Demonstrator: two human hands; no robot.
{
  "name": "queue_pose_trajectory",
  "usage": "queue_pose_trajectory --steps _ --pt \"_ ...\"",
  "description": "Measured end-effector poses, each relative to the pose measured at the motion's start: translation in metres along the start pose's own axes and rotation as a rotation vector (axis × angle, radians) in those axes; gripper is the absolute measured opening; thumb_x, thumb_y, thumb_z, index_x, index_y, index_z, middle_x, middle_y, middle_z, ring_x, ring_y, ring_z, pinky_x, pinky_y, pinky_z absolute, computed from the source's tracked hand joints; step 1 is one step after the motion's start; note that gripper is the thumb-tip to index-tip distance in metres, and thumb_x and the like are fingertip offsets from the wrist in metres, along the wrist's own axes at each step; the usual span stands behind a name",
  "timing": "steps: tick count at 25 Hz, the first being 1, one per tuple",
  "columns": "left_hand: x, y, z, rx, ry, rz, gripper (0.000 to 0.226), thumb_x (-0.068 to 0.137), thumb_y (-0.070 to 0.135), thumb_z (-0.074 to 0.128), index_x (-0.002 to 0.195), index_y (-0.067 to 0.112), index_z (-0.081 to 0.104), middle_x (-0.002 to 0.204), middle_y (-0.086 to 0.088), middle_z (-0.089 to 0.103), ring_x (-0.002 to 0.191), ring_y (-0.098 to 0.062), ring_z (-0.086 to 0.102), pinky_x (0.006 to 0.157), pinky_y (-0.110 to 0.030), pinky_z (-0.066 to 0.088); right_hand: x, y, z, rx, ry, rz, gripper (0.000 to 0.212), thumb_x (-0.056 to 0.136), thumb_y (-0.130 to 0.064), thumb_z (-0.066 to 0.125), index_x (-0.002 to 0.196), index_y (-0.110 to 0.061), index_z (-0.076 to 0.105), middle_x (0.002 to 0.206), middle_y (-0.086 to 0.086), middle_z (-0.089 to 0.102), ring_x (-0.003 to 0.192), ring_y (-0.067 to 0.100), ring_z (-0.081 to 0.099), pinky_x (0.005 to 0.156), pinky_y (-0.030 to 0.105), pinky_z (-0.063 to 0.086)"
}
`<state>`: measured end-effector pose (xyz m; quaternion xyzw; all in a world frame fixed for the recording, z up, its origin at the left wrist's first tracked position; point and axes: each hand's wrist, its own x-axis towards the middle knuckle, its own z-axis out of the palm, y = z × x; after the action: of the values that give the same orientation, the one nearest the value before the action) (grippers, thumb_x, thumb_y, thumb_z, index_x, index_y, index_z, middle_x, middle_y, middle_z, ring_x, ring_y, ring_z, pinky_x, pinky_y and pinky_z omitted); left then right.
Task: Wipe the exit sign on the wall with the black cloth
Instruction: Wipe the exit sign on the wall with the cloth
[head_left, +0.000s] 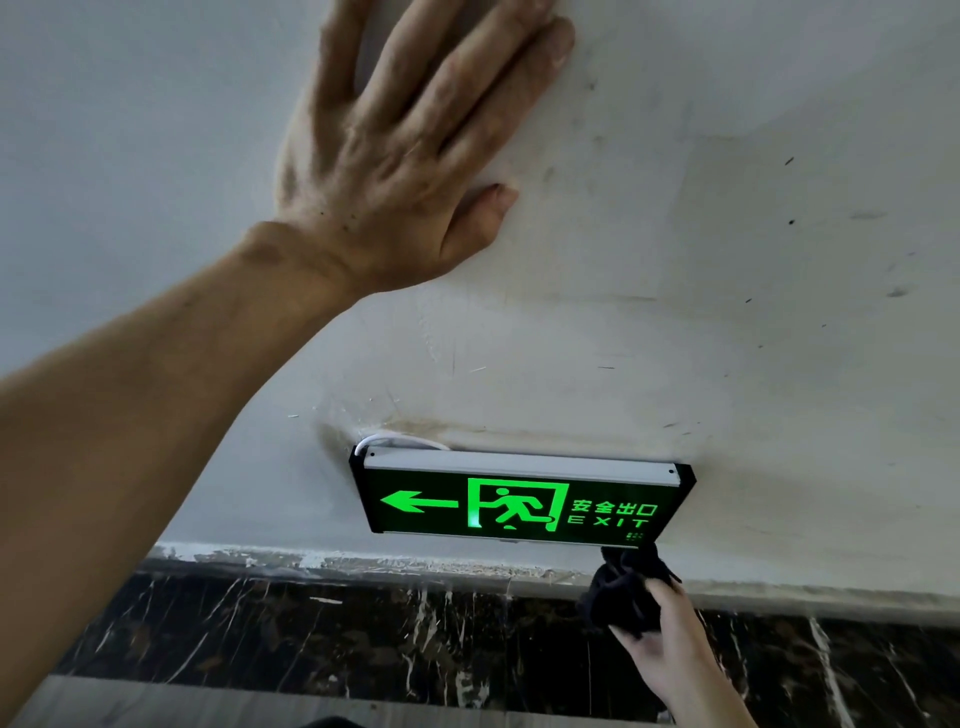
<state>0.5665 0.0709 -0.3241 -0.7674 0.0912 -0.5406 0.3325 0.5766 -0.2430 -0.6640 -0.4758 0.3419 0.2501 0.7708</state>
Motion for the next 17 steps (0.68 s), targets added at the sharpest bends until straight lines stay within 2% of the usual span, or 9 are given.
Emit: queue_pose_trajectory --steps 4,8,17 --pt "0.000 0.000 0.001 0.008 0.003 0.007 0.063 0.099 0.043 0.047 0.151 0.010 0.037 0.151 -0.014 0.044 0.137 -0.035 0.035 0.105 -0.066 0.033 -0.003 0.003 0.014 0.050 -0.069 -0.041 0.034 0.094 -0.004 0.048 0.125 -0.017 0.055 0.119 0.018 0.058 0.100 0.033 0.058 0.090 0.052 0.041" --pt "0.000 0.000 0.003 0.013 0.023 0.009 0.064 0.098 0.044 0.049 0.151 0.010 0.038 0.151 -0.013 0.045 0.137 -0.035 0.036 0.105 -0.065 0.032 -0.007 0.016 0.032 0.065 -0.091 -0.044 0.038 0.093 0.001 0.046 0.127 -0.014 0.056 0.121 0.019 0.058 0.108 0.037 0.055 0.090 0.053 0.043" --pt "0.002 0.000 0.001 0.000 0.021 0.018 0.063 0.097 0.043 0.051 0.150 0.010 0.041 0.150 -0.012 0.048 0.136 -0.035 0.041 0.106 -0.064 0.034 -0.028 0.065 0.082 0.039 -0.122 0.002 0.030 0.088 0.011 0.049 0.098 -0.014 0.064 0.101 0.023 0.063 0.094 0.039 0.059 0.076 0.054 0.051"
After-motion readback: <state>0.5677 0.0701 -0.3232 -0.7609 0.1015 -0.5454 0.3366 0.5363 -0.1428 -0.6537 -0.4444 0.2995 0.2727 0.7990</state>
